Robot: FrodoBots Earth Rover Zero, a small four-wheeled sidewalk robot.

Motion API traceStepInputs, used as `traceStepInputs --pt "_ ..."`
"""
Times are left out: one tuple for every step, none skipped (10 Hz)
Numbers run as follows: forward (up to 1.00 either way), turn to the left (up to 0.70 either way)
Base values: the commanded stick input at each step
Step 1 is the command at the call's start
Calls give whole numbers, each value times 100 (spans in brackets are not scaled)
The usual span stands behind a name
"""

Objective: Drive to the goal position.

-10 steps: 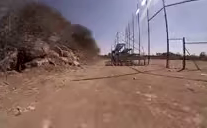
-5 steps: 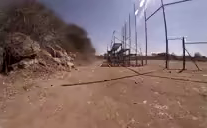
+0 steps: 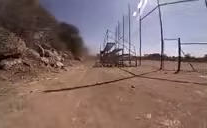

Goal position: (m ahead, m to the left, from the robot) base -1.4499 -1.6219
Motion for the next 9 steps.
traceStepInputs --pt "100 0" --pt "100 0" --pt "100 5" --pt "100 16" --pt "100 27" --pt "100 16" --pt "100 4" --pt "100 0" --pt "100 0"
